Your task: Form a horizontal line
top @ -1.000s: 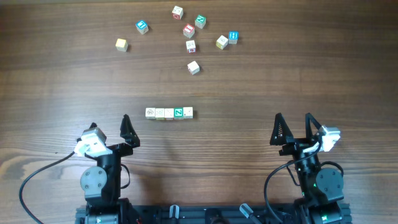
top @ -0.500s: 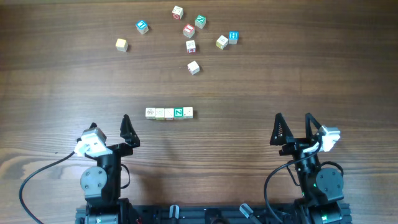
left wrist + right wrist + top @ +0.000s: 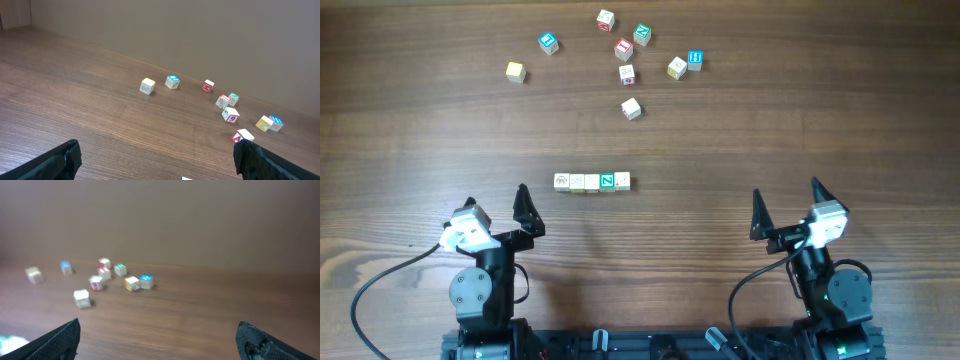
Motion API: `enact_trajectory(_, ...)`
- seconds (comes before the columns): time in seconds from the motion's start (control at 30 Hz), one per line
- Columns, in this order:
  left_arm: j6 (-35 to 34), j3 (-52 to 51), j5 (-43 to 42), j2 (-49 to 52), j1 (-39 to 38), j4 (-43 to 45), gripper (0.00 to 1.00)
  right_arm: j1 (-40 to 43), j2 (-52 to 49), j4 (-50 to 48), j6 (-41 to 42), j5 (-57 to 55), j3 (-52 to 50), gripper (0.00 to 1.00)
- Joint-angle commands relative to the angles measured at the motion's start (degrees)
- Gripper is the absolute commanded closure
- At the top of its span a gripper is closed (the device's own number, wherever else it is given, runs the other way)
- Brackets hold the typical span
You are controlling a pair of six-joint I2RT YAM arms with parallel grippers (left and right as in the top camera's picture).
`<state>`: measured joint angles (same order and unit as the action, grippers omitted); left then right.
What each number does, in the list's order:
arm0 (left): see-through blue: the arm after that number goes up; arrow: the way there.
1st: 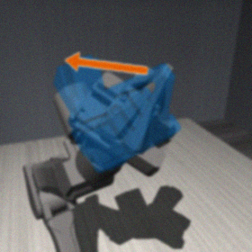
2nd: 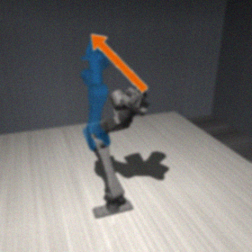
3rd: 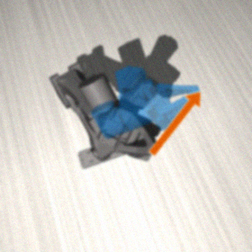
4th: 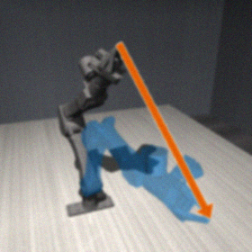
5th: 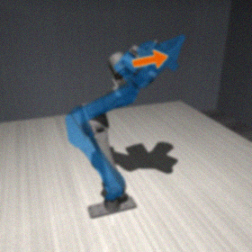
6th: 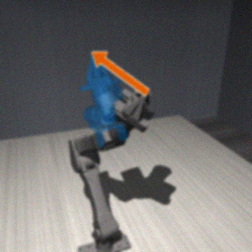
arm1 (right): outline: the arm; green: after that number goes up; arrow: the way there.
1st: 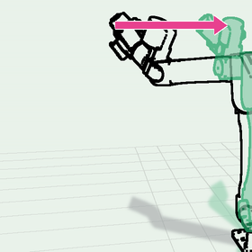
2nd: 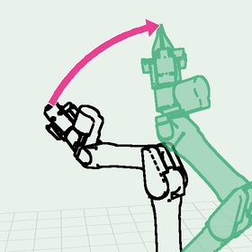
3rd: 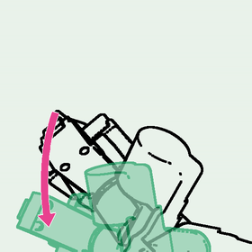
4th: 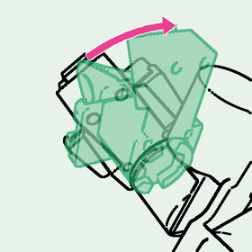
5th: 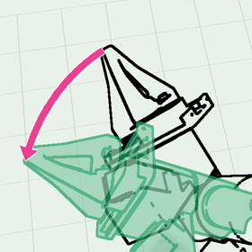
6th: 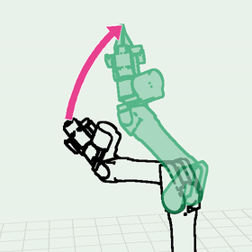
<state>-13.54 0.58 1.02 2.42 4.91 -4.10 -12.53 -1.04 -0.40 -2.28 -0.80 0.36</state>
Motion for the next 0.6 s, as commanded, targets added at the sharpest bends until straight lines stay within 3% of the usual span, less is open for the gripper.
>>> enact_trajectory(0.0, 1.4, -0.2, 0.5, -0.5, -0.3, 0.0, 0.00, 0.3, 0.8, 0.1, -18.3, 1.9, -0.1, 0.00)
enact_trajectory(0.1, 1.4, -0.3, 0.5, -0.5, -0.3, 0.0, 0.00, 0.3, 0.8, 0.1, -18.0, 1.9, -0.1, 0.00)
enact_trajectory(0.27, 1.4, -0.3, 0.5, -0.5, -0.3, 0.0, 0.00, 0.3, 0.8, 0.1, 0.2, 2.0, -0.1, 0.00)
enact_trajectory(0.57, 1.4, -0.3, 0.5, -0.5, -0.3, 0.0, 0.00, 0.3, 0.8, 0.1, 0.8, 2.0, -0.1, 0.00)
